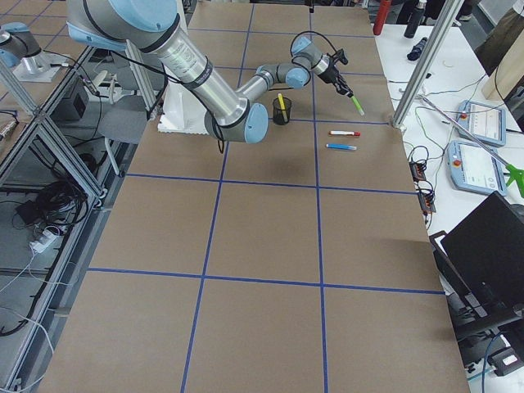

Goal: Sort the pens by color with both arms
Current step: 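Carry the green pen beside the red-capped marker and lower it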

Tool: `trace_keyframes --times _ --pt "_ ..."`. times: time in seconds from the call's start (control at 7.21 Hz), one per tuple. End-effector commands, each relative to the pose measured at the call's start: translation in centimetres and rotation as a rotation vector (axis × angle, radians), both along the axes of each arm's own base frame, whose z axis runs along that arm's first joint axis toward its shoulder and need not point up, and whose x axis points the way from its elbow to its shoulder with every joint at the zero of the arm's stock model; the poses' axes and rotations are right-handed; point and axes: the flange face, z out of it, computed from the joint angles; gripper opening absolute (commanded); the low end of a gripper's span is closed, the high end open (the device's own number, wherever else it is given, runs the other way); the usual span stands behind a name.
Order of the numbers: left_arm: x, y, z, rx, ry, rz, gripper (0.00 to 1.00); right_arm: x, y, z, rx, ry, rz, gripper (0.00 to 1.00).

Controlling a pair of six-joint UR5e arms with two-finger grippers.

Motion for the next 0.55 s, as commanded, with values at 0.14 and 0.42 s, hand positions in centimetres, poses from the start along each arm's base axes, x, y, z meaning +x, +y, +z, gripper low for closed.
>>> trace_keyframes --times 0.14,0.42 --pt "0.0 -0.1 0.0 -0.001 0.000 0.000 1.00 -4.0 2.1 3.6 0.033 0.041 0.039 0.00" --pt "0.2 -0.4 -0.1 -0.002 -0.001 0.001 1.00 -4.8 3.0 4.0 0.031 0.044 0.024 0.23"
